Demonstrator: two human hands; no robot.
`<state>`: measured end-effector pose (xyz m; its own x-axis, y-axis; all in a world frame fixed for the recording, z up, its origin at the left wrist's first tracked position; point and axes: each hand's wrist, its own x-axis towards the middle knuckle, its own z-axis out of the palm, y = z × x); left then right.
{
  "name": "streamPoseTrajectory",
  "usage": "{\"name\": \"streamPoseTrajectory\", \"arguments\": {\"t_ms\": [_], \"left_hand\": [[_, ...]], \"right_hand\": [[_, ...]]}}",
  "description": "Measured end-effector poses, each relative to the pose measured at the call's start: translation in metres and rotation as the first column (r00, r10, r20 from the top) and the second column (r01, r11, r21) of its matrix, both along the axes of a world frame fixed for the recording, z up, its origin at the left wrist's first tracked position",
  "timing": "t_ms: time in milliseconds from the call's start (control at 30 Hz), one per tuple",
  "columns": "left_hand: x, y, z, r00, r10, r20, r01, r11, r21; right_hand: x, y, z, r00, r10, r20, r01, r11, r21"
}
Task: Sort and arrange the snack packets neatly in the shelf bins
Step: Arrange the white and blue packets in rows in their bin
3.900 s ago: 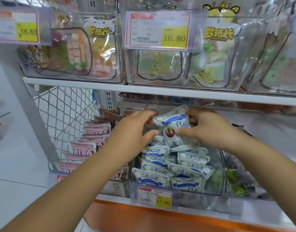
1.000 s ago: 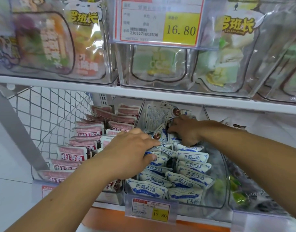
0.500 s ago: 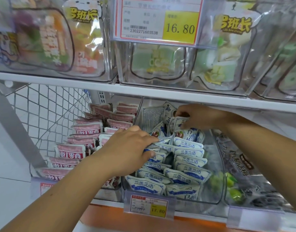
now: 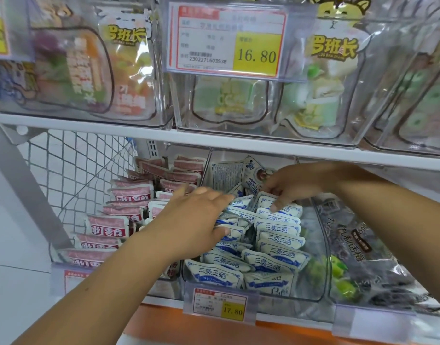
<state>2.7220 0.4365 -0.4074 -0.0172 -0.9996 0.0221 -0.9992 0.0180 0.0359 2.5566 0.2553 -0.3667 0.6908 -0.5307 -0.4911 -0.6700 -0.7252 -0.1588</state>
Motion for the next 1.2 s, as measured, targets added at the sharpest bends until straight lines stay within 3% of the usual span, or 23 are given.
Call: {"name": "streamPoseTrajectory", "arguments": {"t_ms": [133,233,267,367,433,600,700,800,967,1033,1133,1200], "left_hand": [[-0.022,-0.012,0.002,0.994,-0.097,-0.051,0.087,0.981,-0.173],[-0.048,-0.038,-0.005,0.955,-0.115,-0.275,0.08,0.988,-0.134],[-0.052,-0.046,-0.008,0.953,-0.093,-0.288,0.065,0.992,-0.104],[-0.054,-0.056,-0.016,0.984,-0.065,-0.164,0.061,0.998,-0.031],[-0.05,-0.053,-0.019,0.983,-0.088,-0.162,0.092,0.995,0.022],[-0.046,-0.043,-0.022,0.979,-0.103,-0.175,0.133,0.977,0.17],[-0.045,-0.042,-0.025,0.973,-0.097,-0.209,0.133,0.977,0.166],[-0.044,-0.042,-0.029,0.969,-0.099,-0.226,0.135,0.98,0.149],[-0.042,-0.04,-0.033,0.97,-0.095,-0.224,0.13,0.981,0.143],[-0.042,-0.04,-0.032,0.97,-0.09,-0.224,0.124,0.981,0.146],[-0.043,-0.037,-0.031,0.969,-0.082,-0.233,0.116,0.984,0.136],[-0.043,-0.037,-0.03,0.969,-0.076,-0.235,0.111,0.984,0.139]], "right_hand": [[0.003,-0.003,0.004,0.999,0.022,0.026,-0.021,0.999,-0.028],[0.005,-0.004,0.0,0.999,-0.009,0.042,0.011,0.999,-0.04],[0.004,-0.006,-0.001,0.998,-0.009,0.068,0.013,0.998,-0.054],[-0.004,-0.014,0.001,0.992,-0.014,0.124,0.025,0.996,-0.085],[-0.006,-0.016,0.0,0.994,0.017,0.112,-0.005,0.995,-0.101],[0.001,-0.02,0.002,0.984,0.122,-0.133,-0.145,0.972,-0.183],[0.008,-0.026,0.001,0.913,0.183,-0.365,-0.271,0.94,-0.206],[0.015,-0.026,-0.004,0.871,0.144,-0.469,-0.268,0.941,-0.208],[0.02,-0.02,-0.012,0.759,0.145,-0.635,-0.422,0.852,-0.31],[0.021,-0.018,-0.02,0.787,0.166,-0.594,-0.448,0.816,-0.366],[0.017,-0.022,-0.026,0.929,0.165,-0.332,-0.306,0.845,-0.437],[0.006,-0.026,-0.021,0.961,0.189,-0.202,-0.261,0.864,-0.43]]}}
